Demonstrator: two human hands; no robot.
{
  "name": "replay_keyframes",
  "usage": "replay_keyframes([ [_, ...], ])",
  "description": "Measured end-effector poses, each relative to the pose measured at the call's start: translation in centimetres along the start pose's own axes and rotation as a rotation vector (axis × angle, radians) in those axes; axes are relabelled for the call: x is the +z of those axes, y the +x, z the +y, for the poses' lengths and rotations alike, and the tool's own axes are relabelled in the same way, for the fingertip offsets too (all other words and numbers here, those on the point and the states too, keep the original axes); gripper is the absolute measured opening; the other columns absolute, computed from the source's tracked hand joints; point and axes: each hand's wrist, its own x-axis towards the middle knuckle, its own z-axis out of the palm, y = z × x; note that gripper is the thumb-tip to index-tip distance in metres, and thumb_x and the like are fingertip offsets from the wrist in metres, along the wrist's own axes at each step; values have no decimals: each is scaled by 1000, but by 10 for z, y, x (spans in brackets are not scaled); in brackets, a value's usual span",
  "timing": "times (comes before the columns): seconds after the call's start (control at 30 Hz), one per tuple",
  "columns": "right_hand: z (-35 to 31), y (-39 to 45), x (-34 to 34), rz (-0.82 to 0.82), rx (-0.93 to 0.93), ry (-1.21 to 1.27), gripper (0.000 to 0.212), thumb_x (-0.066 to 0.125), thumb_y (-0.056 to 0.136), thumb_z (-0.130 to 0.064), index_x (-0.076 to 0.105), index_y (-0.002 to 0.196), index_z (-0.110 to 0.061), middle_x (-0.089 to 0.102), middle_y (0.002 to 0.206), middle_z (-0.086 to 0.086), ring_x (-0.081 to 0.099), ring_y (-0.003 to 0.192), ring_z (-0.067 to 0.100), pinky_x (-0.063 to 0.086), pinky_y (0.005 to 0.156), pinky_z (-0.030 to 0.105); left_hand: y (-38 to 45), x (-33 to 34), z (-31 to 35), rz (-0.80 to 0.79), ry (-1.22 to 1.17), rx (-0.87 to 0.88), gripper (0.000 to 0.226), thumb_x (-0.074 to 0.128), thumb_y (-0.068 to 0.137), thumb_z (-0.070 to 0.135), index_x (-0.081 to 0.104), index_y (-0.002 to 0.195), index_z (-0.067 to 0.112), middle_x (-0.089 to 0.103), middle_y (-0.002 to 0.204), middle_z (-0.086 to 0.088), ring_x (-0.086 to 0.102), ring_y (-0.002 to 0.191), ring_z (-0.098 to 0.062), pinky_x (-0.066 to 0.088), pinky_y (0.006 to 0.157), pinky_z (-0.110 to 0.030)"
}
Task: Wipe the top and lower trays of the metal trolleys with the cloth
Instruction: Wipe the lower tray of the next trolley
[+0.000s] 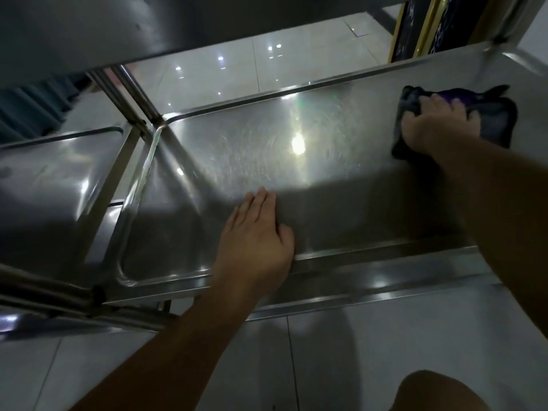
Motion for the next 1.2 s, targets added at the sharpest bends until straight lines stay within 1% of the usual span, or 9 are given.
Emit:
replay_keyframes([
  [0.13,-31,-9,4,-54,-7,9,71,17,100,-56,11,164,-26,5,174,-1,3,158,35,2,124,61,1,3,-2,0,-17,-5,74,19,101,53,14,169,24,9,177,6,0,161,-8,-3,128,-30],
  [0.27,-106,-53,27,-18,-430,-24,63,21,105,-49,22,163,-25,16,172,-3,16,156,31,11,123,60,0,1,-1,-4,-16,-2,75,20,100,54,14,169,23,10,177,5,2,161,-10,-3,128,-30],
  [0.33,-145,-79,37,-82,-621,-60,58,18,107,-44,20,164,-32,13,172,-11,12,158,24,8,125,56,0,-1,0,-5,-6,-5,75,23,100,52,19,168,22,14,176,3,5,162,-12,1,130,-32],
  [0.47,-154,-93,46,-128,-792,-56,59,15,105,-47,14,164,-38,10,172,-17,6,158,15,2,128,48,1,-4,3,-23,6,-17,76,24,98,50,21,168,21,16,176,2,7,162,-13,3,130,-33],
  [0.67,-91,-63,25,-85,-598,-12,62,18,104,-55,21,163,-36,17,171,-14,12,158,15,6,127,49,2,-6,-2,-42,50,-27,78,23,96,52,22,168,21,16,176,2,9,162,-15,6,131,-34],
  [0.77,-18,-28,3,-67,-421,-19,64,24,103,-55,21,163,-31,19,171,-6,16,157,22,9,127,54,3,-5,-1,-29,62,-34,80,24,94,52,25,167,21,19,175,1,13,162,-17,8,129,-34],
  [0.93,116,3,-28,-16,-128,-6,70,27,96,-63,28,157,-29,30,167,4,33,149,33,26,120,61,5,-1,-1,-20,74,-52,83,18,92,56,23,168,23,18,176,3,13,161,-16,10,128,-37],
  [1.03,191,3,-42,17,21,-4,84,19,86,-74,24,157,-30,25,168,6,27,152,35,21,122,62,4,-1,-1,-24,71,-51,81,19,94,57,22,168,23,17,176,3,13,162,-17,12,129,-39],
  [1.2,213,-43,-45,-39,106,-34,76,20,100,-68,13,164,-27,10,173,1,10,158,29,9,126,58,6,-2,-3,-21,92,-60,69,36,103,46,24,168,22,19,175,3,13,162,-18,16,129,-42],
])
